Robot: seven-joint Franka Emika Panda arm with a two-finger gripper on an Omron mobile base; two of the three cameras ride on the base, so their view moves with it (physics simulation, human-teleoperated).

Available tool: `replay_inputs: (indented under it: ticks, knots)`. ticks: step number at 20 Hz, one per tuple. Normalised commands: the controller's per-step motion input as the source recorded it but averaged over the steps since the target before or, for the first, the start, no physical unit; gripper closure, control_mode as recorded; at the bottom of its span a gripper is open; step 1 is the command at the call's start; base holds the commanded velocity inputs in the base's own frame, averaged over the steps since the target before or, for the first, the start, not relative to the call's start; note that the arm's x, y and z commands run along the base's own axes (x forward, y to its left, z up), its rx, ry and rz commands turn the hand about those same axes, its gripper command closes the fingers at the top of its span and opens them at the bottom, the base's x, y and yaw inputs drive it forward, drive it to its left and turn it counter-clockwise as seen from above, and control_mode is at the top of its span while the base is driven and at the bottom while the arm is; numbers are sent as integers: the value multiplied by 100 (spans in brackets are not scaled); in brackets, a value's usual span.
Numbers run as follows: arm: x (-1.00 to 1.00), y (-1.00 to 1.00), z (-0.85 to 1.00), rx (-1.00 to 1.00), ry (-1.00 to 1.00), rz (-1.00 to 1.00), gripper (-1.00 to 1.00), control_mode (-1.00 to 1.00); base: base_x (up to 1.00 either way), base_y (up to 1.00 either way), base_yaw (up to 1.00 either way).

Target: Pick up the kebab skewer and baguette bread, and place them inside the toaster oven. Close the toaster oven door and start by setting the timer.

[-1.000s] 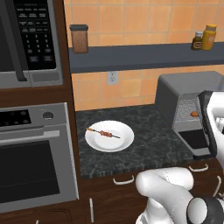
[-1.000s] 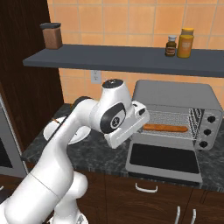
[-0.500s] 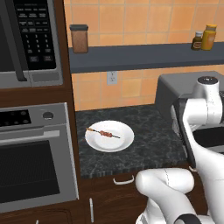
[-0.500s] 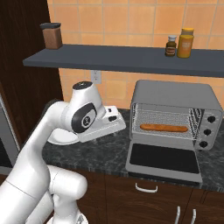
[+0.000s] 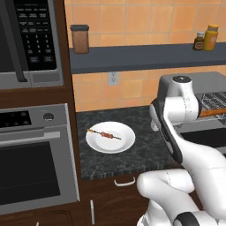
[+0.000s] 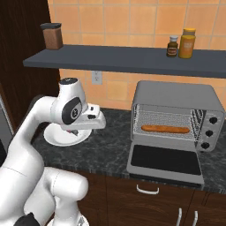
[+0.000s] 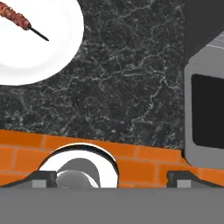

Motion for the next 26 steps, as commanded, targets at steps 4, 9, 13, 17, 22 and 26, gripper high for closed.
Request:
replay_inputs:
  ticks: [4,9,13,17,22,26]
  knots:
    - [38,57,-33,3,0,-1,-100,-100,0,0,0]
    - [49,45,-33,1,0,0,-100,-100,0,0,0]
    - [56,42,-26,0,0,0,-100,-100,0,0,0]
    - [48,57,-38,0,0,6,-100,-100,0,0,0]
    - [51,55,-41,3,0,29,-100,-100,0,0,0]
    - [88,47,-37,2,2,43,-100,-100,0,0,0]
